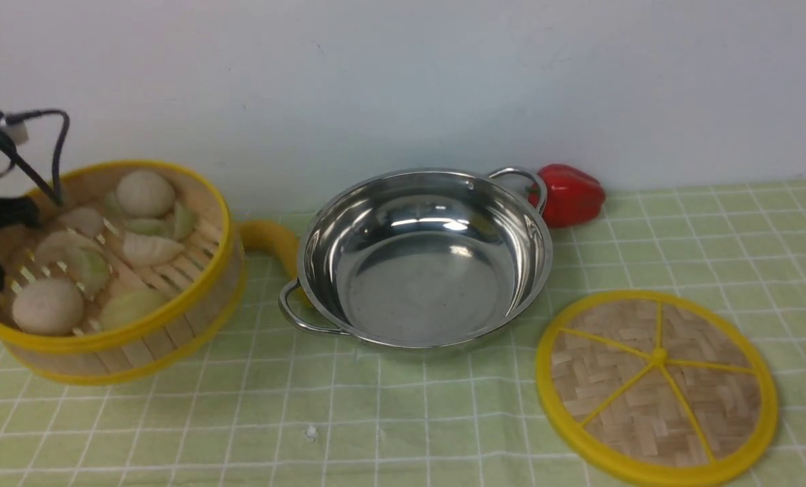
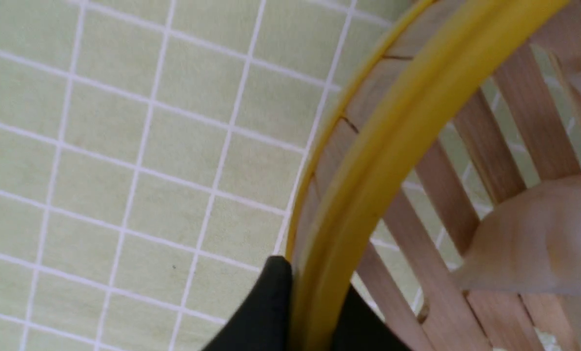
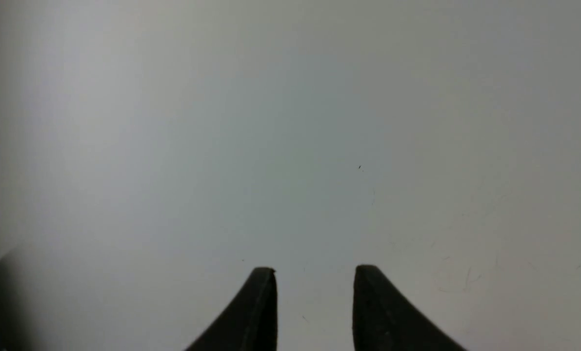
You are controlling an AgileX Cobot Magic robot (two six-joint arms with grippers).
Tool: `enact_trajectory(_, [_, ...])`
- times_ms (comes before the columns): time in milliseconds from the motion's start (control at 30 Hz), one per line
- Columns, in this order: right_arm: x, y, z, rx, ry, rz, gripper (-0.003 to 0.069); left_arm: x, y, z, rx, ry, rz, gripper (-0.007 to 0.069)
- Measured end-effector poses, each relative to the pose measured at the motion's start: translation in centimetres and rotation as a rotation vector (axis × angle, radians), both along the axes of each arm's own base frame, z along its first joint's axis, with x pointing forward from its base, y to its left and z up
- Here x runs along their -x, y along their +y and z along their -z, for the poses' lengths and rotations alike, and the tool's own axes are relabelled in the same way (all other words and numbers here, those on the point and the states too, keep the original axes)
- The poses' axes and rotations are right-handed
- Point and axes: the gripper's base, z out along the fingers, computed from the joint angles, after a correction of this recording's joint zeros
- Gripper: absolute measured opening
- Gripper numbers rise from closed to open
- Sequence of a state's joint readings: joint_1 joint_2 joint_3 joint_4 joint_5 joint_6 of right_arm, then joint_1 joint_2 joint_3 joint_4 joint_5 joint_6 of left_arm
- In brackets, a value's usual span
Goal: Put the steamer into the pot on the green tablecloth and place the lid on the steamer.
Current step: 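Grasp the rim of the steamer basket holding the buns with the left gripper, then place the bamboo steamer basket with dumplings into the steel pot with the left gripper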
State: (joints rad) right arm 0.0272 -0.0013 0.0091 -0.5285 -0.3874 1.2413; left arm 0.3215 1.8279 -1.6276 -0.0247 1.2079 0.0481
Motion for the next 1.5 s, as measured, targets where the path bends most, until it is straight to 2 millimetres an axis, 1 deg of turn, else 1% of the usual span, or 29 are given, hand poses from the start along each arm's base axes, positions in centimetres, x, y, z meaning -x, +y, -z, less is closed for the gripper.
enact_trajectory(33, [0.0,0.1,0.0,0.002,0.004,-0.006,0.024,-0.5,-0.5,-1.0,-0.014,-0.035,0.03,0.003])
enact_trajectory(100, [0.0,0.2,0.1,0.01,0.01,-0.015,0.024,-1.7,-2.7,-2.9,-0.036,-0.1,0.121,0.003])
enact_trajectory(133, [0.0,0.2,0.1,0.017,0.014,-0.02,0.024,-2.3,-4.3,-3.6,-0.039,-0.127,0.17,0.003])
enact_trajectory(167, [0.0,0.3,0.2,0.028,0.018,-0.026,0.024,-3.0,-6.5,-4.1,-0.032,-0.15,0.229,0.003])
enact_trajectory(200, [0.0,0.3,0.2,0.029,0.019,-0.026,0.024,-3.1,-6.5,-4.2,-0.031,-0.154,0.229,0.003])
enact_trajectory(233, [0.0,0.4,0.3,0.043,0.024,-0.032,0.024,-4.0,-9.9,-4.6,-0.012,-0.178,0.31,0.003])
enact_trajectory(267, [0.0,0.5,0.3,0.048,0.026,-0.035,0.024,-4.6,-12.1,-4.6,0.003,-0.189,0.355,0.003])
enact_trajectory(300, [0.0,0.5,0.4,0.054,0.03,-0.04,0.024,-5.2,-14.2,-4.4,0.018,-0.193,0.4,0.003])
enact_trajectory(367, [0.0,0.6,0.4,0.056,0.038,-0.049,0.024,-6.1,-17.8,-3.7,0.042,-0.189,0.474,0.003])
enact_trajectory(400, [0.0,0.6,0.5,0.053,0.041,-0.052,0.024,-6.4,-18.5,-3.7,0.047,-0.193,0.488,0.003])
enact_trajectory(433, [0.0,0.6,0.5,0.043,0.047,-0.06,0.024,-7.1,-20.7,-2.8,0.059,-0.181,0.528,0.003])
enact_trajectory(467, [0.0,0.6,0.5,0.033,0.052,-0.066,0.024,-7.8,-22.2,-1.8,0.065,-0.165,0.549,0.003])
enact_trajectory(533, [0.0,0.6,0.5,0.018,0.057,-0.075,0.024,-9.1,-24.2,-0.1,0.053,-0.153,0.568,0.003])
enact_trajectory(633, [0.0,0.7,0.5,0.005,0.061,-0.084,0.024,-10.5,-25.2,1.7,0.023,-0.147,0.572,0.003])
enact_trajectory(667, [0.0,0.7,0.4,0.004,0.057,-0.089,0.024,-11.2,-25.5,2.5,0.009,-0.144,0.573,0.003])
enact_trajectory(767, [0.1,0.9,0.3,0.014,0.036,-0.109,0.024,-12.4,-25.9,4.4,-0.001,-0.133,0.562,0.003])
enact_trajectory(900, [0.3,1.1,0.3,0.025,0.029,-0.134,0.024,-13.3,-26.0,6.2,-0.004,-0.115,0.552,0.003])
enact_trajectory(933, [0.3,1.1,0.3,0.023,0.029,-0.136,0.024,-13.3,-26.0,6.3,-0.004,-0.113,0.552,0.003])
enact_trajectory(967, [0.3,1.2,0.3,0.029,0.035,-0.145,0.024,-13.5,-26.1,7.1,-0.005,-0.099,0.552,0.003])
enact_trajectory(1167, [0.4,1.4,0.2,0.012,0.046,-0.175,0.024,-13.9,-26.2,10.0,-0.005,-0.046,0.545,0.003])
enact_trajectory(1200, [0.5,1.3,-0.4,0.019,0.033,-0.167,0.024,-14.0,-26.2,10.3,-0.011,-0.04,0.545,0.003])
enact_trajectory(1233, [0.5,1.3,-0.5,0.021,0.027,-0.166,0.024,-14.0,-26.2,10.3,-0.011,-0.04,0.545,0.003])
enact_trajectory(1267, [0.8,1.2,-1.9,0.036,0.002,-0.147,0.024,-14.0,-26.2,10.4,-0.01,-0.037,0.544,0.003])
enact_trajectory(1300, [0.8,1.2,-1.9,0.036,0.002,-0.147,0.024,-14.0,-26.2,10.5,-0.01,-0.036,0.543,0.003])
enact_trajectory(1333, [1.0,1.0,-4.2,0.056,-0.025,-0.105,0.024,-14.0,-26.2,10.5,-0.01,-0.037,0.542,0.003])
enact_trajectory(1367, [1.1,0.9,-4.7,0.06,-0.026,-0.092,0.024,-14.0,-26.2,10.5,-0.01,-0.037,0.542,0.003])
enact_trajectory(1400, [0.9,0.5,-6.8,0.081,-0.017,-0.029,0.024,-14.0,-26.1,10.5,-0.01,-0.037,0.54,0.003])
enact_trajectory(1467, [0.4,0.0,-9.1,0.103,0.006,0.046,0.024,-14.0,-26.1,10.5,-0.009,-0.037,0.539,0.003])
enact_trajectory(1500, [-0.1,-0.1,-9.4,0.106,0.034,0.072,0.024,-14.0,-26.1,10.5,-0.009,-0.037,0.539,0.003])
